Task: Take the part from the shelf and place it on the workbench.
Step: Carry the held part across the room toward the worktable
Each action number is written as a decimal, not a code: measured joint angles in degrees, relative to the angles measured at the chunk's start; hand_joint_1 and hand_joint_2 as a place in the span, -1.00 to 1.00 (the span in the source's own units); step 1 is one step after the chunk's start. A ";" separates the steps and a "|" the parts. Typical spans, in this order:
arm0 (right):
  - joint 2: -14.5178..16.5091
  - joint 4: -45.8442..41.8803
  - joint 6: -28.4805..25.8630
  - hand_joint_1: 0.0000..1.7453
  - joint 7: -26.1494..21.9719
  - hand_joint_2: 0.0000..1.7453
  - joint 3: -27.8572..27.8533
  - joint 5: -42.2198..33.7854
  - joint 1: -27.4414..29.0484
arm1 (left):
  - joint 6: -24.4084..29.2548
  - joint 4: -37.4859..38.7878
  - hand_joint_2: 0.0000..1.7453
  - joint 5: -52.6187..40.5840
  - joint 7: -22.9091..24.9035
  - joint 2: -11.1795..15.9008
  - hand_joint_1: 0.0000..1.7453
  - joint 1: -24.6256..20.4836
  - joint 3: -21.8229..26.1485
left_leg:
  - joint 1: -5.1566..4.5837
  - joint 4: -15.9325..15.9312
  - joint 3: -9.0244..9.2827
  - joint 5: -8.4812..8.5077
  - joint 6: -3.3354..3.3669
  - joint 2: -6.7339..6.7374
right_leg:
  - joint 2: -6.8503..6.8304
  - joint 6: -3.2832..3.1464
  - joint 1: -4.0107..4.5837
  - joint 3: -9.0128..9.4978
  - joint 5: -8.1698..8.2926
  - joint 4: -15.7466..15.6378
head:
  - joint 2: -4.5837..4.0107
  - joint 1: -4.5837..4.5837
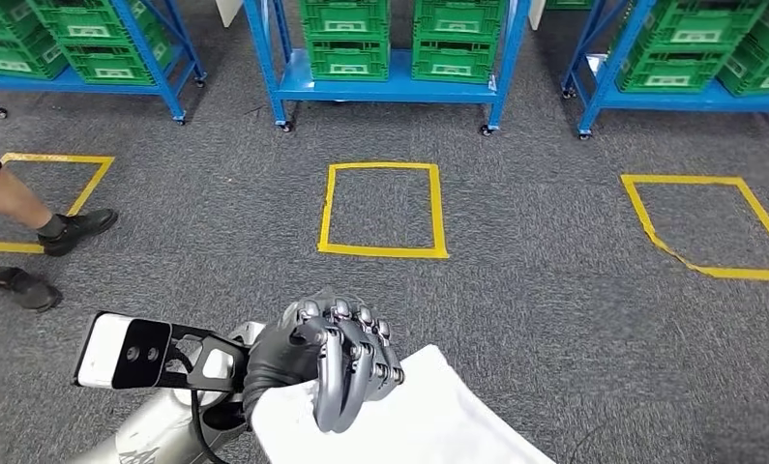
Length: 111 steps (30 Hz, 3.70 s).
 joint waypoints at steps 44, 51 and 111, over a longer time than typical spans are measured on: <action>-0.02 -0.74 1.02 -1.00 -3.08 -1.00 1.80 1.60 0.88 | -4.10 -2.28 1.00 6.94 2.12 -0.88 1.00 -1.89 -4.74 | 0.86 2.36 -3.59 1.26 -1.56 -10.02 | 8.22 1.61 -1.62 -2.78 -0.24 2.92 | 0.00 0.66; -0.10 -1.26 0.75 -1.00 -3.32 -1.00 3.37 3.46 0.67 | -4.42 -2.26 1.00 7.90 2.64 -0.68 1.00 -2.87 -5.64 | 1.49 16.70 -11.04 -5.38 -3.43 -3.63 | 4.34 -0.38 -1.55 -2.56 -0.27 2.82 | 0.00 -0.16; -1.18 -2.31 1.44 -1.00 -2.56 -1.00 6.12 6.10 -0.04 | -2.74 -1.51 1.00 4.68 2.36 -0.19 1.00 -2.72 -6.28 | 0.96 11.23 -8.70 -2.73 -3.04 -5.10 | 5.84 -1.02 -1.26 -3.21 1.23 2.52 | 0.02 -0.15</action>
